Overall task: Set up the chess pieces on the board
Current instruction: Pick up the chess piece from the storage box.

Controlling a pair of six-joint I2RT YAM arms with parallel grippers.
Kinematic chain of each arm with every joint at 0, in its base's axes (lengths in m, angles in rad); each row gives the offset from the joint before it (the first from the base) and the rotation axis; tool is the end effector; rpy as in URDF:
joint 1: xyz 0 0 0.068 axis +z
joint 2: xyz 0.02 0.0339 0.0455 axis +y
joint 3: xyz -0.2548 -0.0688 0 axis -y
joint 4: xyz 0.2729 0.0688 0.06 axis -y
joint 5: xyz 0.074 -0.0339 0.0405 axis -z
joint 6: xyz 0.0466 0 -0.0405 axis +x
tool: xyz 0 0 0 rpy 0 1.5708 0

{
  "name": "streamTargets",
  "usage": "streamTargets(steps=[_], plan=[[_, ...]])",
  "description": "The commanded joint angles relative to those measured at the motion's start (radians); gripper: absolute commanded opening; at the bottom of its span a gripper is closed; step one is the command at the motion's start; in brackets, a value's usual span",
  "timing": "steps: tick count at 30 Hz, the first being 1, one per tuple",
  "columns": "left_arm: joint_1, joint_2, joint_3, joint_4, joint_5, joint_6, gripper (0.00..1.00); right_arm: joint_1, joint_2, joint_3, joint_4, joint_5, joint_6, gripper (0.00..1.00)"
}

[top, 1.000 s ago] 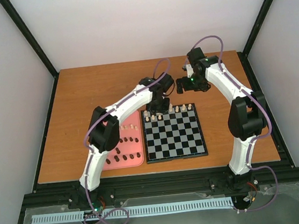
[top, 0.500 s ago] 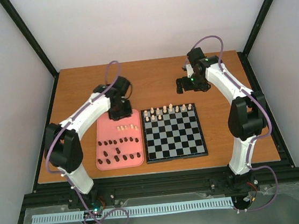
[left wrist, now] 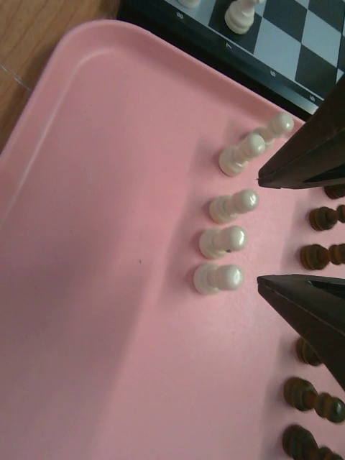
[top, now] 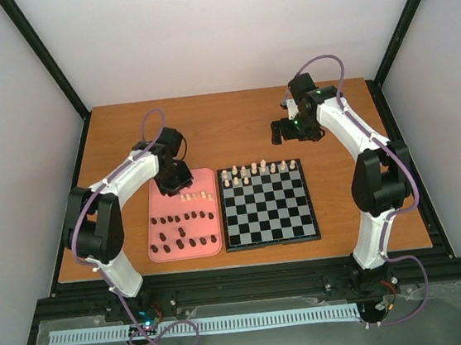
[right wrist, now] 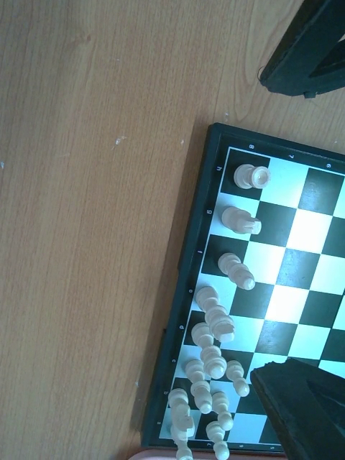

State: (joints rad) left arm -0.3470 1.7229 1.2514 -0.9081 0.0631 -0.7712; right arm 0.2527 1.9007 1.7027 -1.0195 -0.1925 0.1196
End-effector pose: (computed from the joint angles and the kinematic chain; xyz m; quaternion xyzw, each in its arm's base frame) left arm 0.3299 -0.1224 0.1765 -0.2065 0.9733 -0.0772 0.0642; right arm 0.4077 0.1145 0.2474 -0.0820 0.9766 0.1253 0.1544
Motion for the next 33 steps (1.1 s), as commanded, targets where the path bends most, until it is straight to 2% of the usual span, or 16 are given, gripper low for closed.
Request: streamTargets(steps=[1, 24, 33], plan=[[0.011, 0.029, 0.002, 0.065, 0.047, -0.064, 0.36, -0.007, -0.003, 0.002, -0.002, -0.001, -0.008, 1.0], [0.052, 0.051, -0.074, 0.092, 0.08, -0.065, 0.35, -0.006, 0.032, 0.011, 0.0, -0.007, -0.012, 1.0], [0.055, 0.104, -0.032, 0.098, 0.076, -0.06, 0.31, -0.007, 0.034, 0.012, -0.003, -0.002, -0.014, 1.0]])
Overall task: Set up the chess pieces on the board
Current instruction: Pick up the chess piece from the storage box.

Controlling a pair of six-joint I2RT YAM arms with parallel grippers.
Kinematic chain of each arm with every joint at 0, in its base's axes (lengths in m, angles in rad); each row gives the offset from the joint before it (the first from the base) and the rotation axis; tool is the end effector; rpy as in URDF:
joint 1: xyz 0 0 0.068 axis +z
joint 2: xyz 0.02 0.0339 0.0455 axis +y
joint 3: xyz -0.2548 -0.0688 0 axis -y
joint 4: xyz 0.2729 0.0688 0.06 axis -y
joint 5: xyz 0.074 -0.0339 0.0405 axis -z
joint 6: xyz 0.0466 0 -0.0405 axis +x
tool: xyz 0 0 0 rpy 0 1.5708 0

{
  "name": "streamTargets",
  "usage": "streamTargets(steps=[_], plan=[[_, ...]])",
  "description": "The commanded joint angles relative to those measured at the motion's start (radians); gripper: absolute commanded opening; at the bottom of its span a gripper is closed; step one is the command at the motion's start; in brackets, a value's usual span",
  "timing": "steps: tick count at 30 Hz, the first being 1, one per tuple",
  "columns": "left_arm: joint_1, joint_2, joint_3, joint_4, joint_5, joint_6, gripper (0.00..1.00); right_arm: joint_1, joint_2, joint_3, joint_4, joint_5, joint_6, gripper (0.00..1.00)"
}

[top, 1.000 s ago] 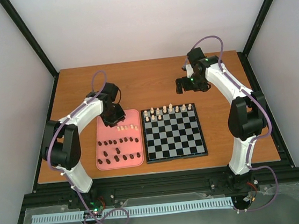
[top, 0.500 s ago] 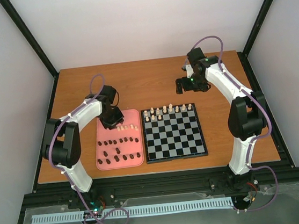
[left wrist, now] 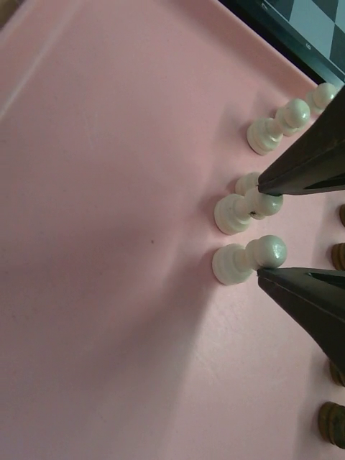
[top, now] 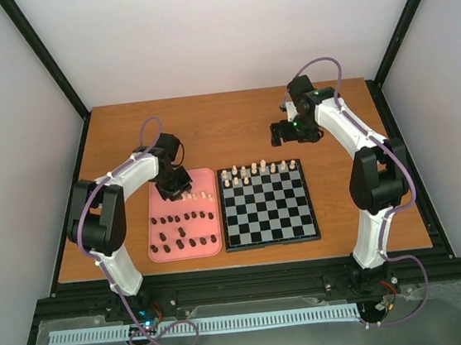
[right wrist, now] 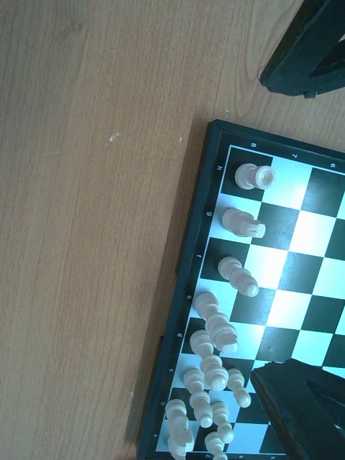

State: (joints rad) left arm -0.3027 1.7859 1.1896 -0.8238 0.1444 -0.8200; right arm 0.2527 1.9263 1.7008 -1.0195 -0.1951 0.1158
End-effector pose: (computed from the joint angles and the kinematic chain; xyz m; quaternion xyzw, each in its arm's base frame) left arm 0.3339 -0.1113 0.1401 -0.2491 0.9629 -0.1009 0.0253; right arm 0.4106 0.1154 0.2364 -0.0829 0.9787 0.1241 0.1411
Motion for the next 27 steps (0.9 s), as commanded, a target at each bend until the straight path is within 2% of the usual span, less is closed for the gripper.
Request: streamTargets(steps=[1, 27], plan=[[0.011, 0.044, 0.031, 0.014, -0.006, -0.011, 0.31, -0.007, 0.01, 0.014, -0.004, -0.001, -0.011, 1.0], [0.031, -0.029, 0.031, -0.028, -0.012, 0.006, 0.31, -0.007, 0.026, 0.023, -0.001, -0.017, -0.008, 1.0]])
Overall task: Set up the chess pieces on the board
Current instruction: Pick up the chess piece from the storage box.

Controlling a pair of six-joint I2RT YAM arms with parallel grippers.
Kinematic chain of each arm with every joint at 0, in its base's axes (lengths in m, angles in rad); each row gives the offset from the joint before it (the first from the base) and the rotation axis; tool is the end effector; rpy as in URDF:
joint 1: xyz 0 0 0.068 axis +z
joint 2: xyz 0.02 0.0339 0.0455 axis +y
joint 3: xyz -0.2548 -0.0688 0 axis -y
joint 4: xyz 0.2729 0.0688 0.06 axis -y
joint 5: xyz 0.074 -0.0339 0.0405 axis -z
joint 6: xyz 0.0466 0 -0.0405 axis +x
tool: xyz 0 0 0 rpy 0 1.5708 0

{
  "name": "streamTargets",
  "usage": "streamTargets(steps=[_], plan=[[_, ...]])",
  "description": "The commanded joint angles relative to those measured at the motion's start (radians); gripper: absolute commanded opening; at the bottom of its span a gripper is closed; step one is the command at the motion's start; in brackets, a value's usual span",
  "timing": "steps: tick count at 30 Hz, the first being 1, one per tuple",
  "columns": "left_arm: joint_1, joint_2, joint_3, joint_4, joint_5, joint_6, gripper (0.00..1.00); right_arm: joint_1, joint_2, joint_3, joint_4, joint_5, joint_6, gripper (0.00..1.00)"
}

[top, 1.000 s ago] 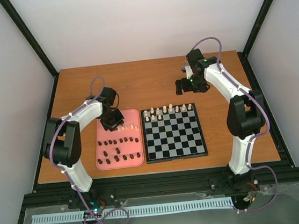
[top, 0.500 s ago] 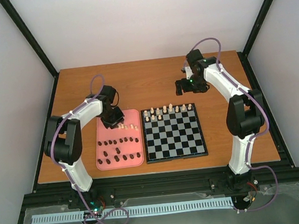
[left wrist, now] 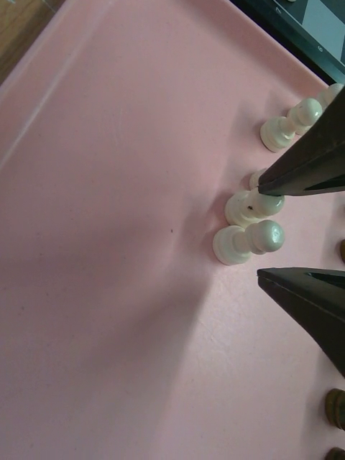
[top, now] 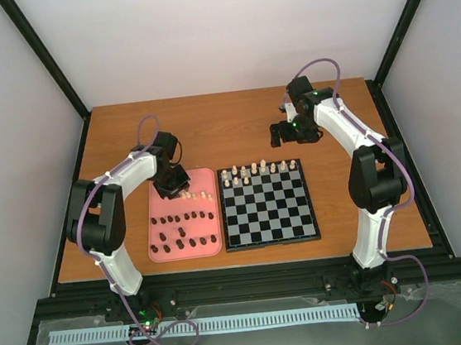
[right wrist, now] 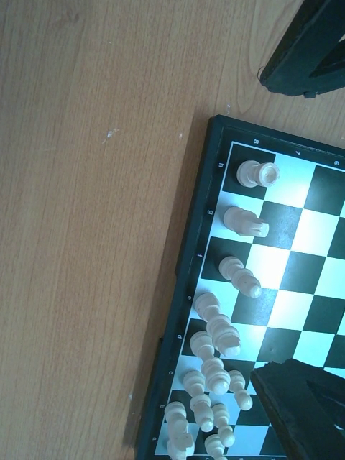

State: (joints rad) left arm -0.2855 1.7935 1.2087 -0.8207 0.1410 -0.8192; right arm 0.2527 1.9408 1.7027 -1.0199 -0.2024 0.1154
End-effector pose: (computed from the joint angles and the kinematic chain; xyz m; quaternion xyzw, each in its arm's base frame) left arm 0.3404 -0.1067 0.1429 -0.2565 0.9605 -0.1030 0.0333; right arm 0.4124 0.1162 0.2312 -0.0831 0.9793 0.1265 0.1341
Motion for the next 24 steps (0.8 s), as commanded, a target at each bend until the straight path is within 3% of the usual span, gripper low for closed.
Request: streamTargets(steps=[1, 24], plan=[[0.014, -0.04, 0.013, -0.033, -0.008, 0.005, 0.31, -0.007, 0.012, 0.02, 0.0, -0.011, -0.008, 1.0], [0.028, -0.001, -0.014, 0.032, -0.015, -0.018, 0.31, -0.007, 0.01, 0.017, -0.004, -0.011, -0.01, 1.0]])
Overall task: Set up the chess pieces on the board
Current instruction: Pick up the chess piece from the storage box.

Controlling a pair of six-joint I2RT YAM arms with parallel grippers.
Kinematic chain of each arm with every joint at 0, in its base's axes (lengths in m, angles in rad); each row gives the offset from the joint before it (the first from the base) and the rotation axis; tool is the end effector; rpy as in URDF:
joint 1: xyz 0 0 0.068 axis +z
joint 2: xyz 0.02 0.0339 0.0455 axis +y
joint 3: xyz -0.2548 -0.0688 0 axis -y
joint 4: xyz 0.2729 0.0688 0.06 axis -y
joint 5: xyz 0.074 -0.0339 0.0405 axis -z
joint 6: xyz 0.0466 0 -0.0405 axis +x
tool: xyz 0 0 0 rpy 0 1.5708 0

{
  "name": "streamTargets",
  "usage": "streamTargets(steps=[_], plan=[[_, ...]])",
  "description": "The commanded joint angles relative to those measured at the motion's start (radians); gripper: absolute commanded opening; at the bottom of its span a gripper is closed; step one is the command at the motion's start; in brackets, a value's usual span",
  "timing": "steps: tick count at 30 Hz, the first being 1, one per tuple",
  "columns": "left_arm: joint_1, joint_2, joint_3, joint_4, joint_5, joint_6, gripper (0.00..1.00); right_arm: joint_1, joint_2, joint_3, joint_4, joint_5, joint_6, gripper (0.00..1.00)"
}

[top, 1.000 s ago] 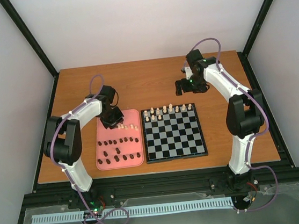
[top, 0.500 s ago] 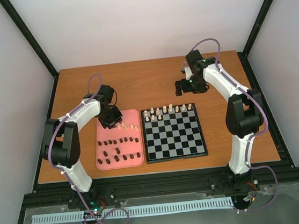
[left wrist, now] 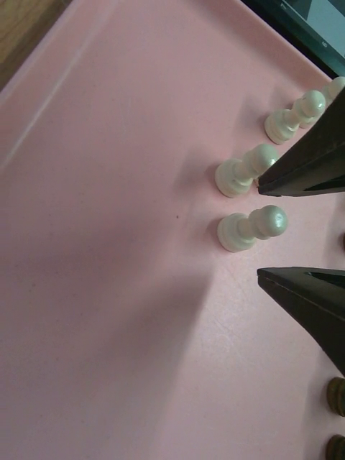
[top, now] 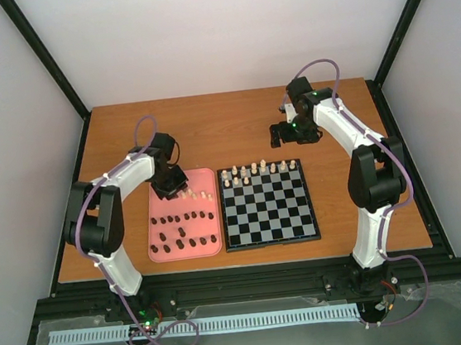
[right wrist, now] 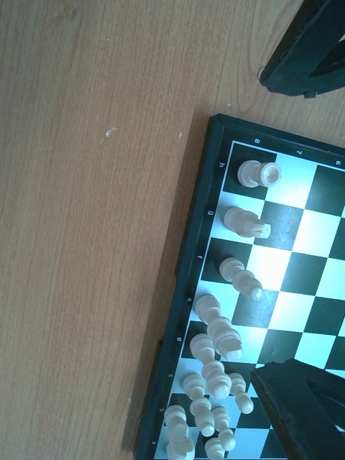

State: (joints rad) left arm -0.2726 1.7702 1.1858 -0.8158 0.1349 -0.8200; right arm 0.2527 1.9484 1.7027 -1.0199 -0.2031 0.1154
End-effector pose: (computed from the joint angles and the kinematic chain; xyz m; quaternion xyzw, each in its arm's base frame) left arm 0.3369 -0.1007 0.1443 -0.2632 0.9586 -0.1015 0.0377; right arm 0.4132 0.1164 0.2281 -0.0828 0.9799 0.1262 0.1303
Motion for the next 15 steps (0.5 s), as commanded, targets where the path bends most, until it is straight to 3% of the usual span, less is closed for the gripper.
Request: streamTargets(steps=[1, 9, 15], plan=[[0.015, 0.027, 0.01, 0.031, -0.008, -0.017, 0.31, -0.006, 0.003, 0.018, -0.004, -0.01, -0.009, 1.0], [0.015, 0.063, 0.018, 0.045, 0.004, -0.014, 0.3, -0.006, 0.003, 0.017, -0.006, -0.01, -0.011, 1.0], [0.014, 0.058, 0.033, 0.032, -0.004, -0.007, 0.22, -0.007, 0.006, 0.018, -0.005, -0.009, -0.011, 1.0]])
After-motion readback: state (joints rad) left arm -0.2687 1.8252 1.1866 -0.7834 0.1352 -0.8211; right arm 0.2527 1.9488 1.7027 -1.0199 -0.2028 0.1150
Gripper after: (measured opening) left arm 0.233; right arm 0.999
